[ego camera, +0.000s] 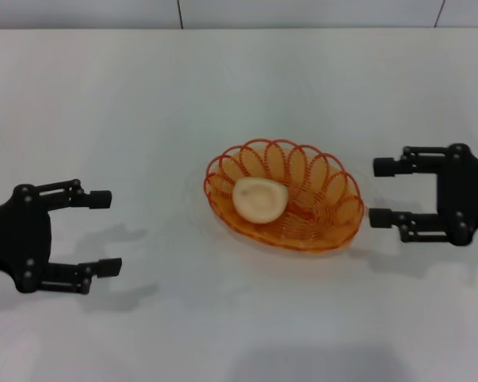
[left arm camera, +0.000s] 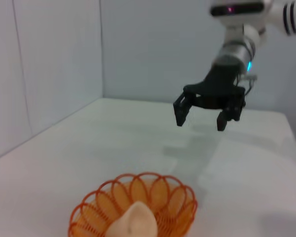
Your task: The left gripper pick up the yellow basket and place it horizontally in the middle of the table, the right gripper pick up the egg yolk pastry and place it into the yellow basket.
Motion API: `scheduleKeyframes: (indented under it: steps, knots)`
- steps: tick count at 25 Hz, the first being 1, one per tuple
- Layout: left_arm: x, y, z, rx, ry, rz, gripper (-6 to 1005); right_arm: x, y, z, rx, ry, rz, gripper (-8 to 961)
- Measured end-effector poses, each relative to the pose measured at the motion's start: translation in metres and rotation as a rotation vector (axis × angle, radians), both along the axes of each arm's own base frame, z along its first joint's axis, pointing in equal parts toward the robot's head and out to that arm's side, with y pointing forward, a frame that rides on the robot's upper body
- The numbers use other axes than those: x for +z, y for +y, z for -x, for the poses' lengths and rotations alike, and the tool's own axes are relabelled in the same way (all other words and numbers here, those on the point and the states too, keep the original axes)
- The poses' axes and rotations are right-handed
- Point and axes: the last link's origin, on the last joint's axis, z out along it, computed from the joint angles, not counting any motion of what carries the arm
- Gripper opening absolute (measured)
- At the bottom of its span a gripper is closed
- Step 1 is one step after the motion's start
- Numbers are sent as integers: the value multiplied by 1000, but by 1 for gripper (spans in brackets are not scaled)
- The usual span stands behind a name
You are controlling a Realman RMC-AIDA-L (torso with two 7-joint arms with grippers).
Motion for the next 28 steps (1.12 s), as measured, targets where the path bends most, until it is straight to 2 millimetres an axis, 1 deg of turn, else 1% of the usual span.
scheduleKeyframes:
  steps: [4, 9, 15, 28]
  knots:
    - [1, 9, -4, -11, -7, 28, 875, 1, -7, -15, 28, 20, -21, 673]
    - [1, 15, -9, -35, 6, 44, 875, 2, -10, -20, 32, 9, -12, 673]
    - [0, 20, -13, -44, 12, 53, 875, 1, -13, -20, 45, 6, 16, 673]
    - [-3, 19, -13, -32, 10, 59, 875, 0, -15, -21, 51, 0, 23, 673]
